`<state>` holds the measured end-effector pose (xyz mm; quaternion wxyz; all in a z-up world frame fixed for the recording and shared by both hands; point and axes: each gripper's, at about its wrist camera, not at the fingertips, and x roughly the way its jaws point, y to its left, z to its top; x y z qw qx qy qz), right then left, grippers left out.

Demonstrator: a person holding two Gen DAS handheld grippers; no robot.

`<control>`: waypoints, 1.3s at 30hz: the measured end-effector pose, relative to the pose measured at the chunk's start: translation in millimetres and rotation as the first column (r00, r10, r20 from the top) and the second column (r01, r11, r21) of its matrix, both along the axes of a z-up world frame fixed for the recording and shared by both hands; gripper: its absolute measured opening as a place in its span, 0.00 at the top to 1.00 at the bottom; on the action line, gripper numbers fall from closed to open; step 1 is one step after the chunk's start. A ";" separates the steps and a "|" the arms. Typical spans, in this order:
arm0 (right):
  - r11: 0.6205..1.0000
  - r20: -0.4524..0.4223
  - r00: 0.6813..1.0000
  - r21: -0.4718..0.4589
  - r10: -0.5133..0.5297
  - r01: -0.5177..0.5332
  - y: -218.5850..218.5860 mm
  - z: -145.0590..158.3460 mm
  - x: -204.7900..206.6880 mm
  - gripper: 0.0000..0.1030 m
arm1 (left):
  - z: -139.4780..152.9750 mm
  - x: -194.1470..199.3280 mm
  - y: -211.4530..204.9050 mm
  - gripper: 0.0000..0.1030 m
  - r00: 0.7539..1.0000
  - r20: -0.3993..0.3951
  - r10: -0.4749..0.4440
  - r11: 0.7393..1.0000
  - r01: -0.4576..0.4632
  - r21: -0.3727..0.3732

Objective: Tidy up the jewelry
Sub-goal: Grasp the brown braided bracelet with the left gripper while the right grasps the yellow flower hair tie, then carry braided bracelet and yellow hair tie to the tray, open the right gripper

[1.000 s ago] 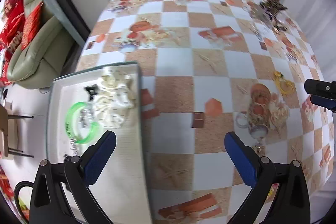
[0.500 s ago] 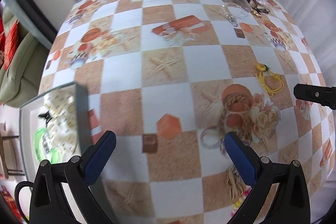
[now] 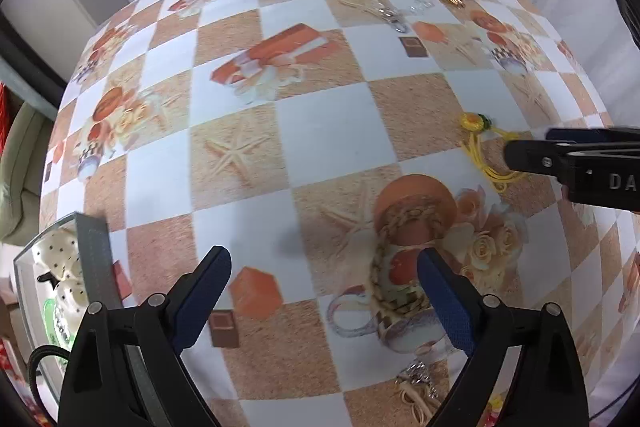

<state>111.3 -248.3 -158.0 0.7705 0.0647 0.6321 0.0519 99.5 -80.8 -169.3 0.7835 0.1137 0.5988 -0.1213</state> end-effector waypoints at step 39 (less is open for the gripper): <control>0.989 0.052 0.995 0.123 -0.086 0.079 -14.6 41.4 -33.0 0.86 | 57.3 -19.8 16.7 0.90 0.999 0.017 0.030 0.985 -0.026 -0.170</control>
